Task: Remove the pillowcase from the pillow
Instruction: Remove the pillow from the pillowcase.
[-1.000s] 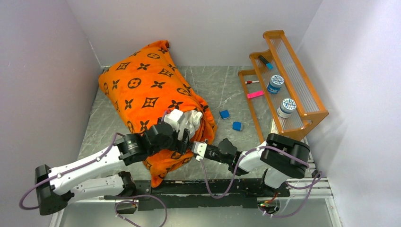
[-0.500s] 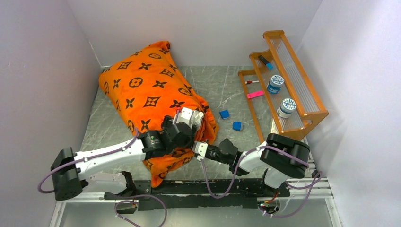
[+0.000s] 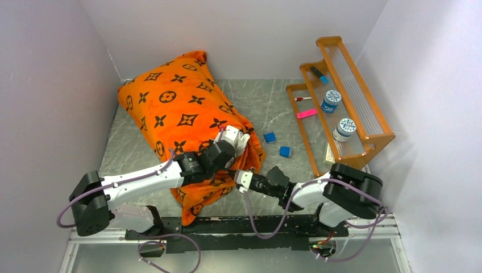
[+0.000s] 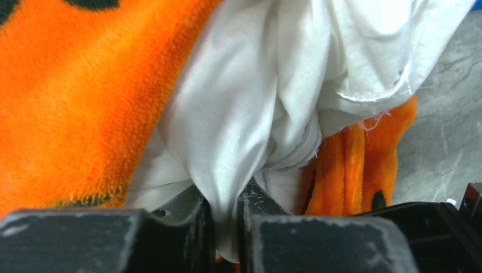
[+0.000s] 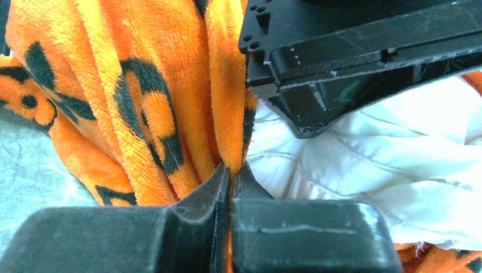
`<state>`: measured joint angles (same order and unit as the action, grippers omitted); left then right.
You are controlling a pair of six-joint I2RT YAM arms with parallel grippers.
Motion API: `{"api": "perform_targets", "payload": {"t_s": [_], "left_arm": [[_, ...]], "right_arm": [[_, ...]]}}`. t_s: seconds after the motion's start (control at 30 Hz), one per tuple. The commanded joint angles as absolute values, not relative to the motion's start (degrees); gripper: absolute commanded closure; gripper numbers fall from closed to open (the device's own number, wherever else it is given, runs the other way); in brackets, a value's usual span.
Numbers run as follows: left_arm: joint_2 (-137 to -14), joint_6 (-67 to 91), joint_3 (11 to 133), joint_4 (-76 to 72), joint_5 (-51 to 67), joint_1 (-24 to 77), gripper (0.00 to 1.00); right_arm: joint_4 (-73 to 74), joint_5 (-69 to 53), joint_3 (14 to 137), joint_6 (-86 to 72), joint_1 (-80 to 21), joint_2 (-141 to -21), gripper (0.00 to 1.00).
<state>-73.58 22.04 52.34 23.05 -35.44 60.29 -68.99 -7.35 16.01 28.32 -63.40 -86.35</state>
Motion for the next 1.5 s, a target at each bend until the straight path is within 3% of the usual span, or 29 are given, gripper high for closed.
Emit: {"api": "perform_targets", "payload": {"t_s": [0.0, 0.57, 0.83, 1.13, 1.3, 1.47], "left_arm": [[-73.79, 16.48, 57.56, 14.88, -34.39, 55.52, 0.93], [-80.63, 15.03, 79.04, 13.72, -10.62, 39.54, 0.95], [-84.56, 20.62, 88.07, 10.65, -2.61, 33.04, 0.95], [-85.25, 21.59, 97.19, 9.89, -2.20, 29.28, 0.95], [-81.41, 19.52, 91.49, 8.75, 0.36, 29.18, 0.95], [-76.56, 20.58, 72.63, 2.03, 11.21, 29.22, 0.95]], "right_arm": [[-59.50, -15.11, 15.02, 26.31, -65.45, -83.15, 1.00], [-46.91, -14.01, 16.67, 29.15, -66.27, -79.50, 1.00], [-46.53, -6.79, 15.46, 30.08, -66.35, -77.88, 1.00], [-42.75, 7.19, 21.21, 38.33, -65.20, -80.32, 1.00], [-44.26, 7.57, 24.48, 38.85, -57.84, -82.60, 1.00], [-45.18, 5.05, 26.20, 35.68, -53.10, -83.99, 1.00]]}}
